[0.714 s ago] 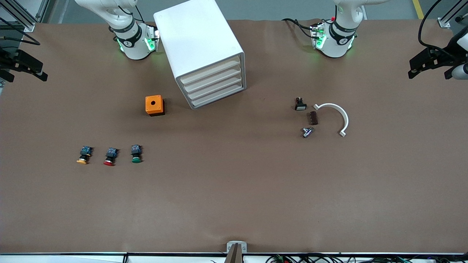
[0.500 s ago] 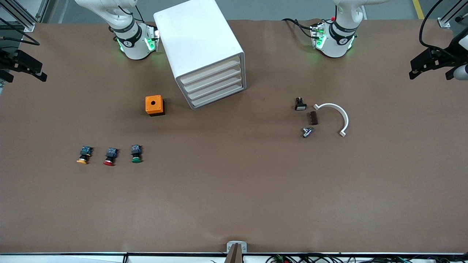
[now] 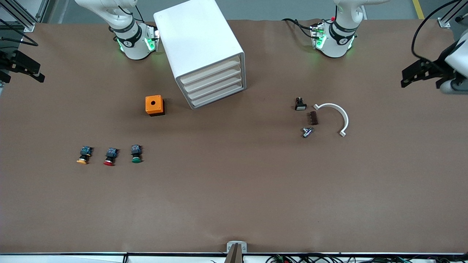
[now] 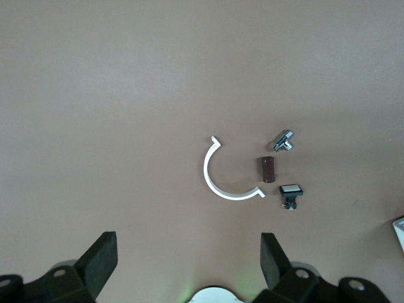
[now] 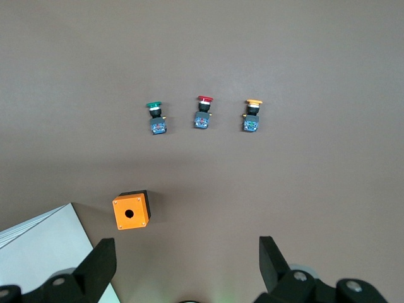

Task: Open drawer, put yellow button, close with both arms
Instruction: 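Reach the left gripper to the white cabinet's top drawer front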

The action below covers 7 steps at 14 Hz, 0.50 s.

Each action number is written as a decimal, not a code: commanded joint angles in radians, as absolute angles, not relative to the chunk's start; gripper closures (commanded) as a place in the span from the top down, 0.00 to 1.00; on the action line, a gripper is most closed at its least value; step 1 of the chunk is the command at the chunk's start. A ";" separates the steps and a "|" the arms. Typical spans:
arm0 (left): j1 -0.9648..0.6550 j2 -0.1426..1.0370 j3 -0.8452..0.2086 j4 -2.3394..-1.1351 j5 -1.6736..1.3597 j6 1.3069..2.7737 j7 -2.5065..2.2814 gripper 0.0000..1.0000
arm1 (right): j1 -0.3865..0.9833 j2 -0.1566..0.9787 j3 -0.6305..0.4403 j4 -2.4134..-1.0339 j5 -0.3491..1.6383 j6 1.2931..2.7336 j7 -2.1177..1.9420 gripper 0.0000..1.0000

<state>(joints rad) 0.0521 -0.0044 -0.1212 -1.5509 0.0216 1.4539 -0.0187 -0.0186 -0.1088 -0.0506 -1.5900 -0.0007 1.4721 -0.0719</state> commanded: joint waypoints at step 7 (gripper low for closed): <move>-0.026 0.273 -0.242 -1.465 -0.138 1.528 -0.792 1.00 | -0.021 -0.126 -0.048 -1.595 -0.012 1.476 -0.067 1.00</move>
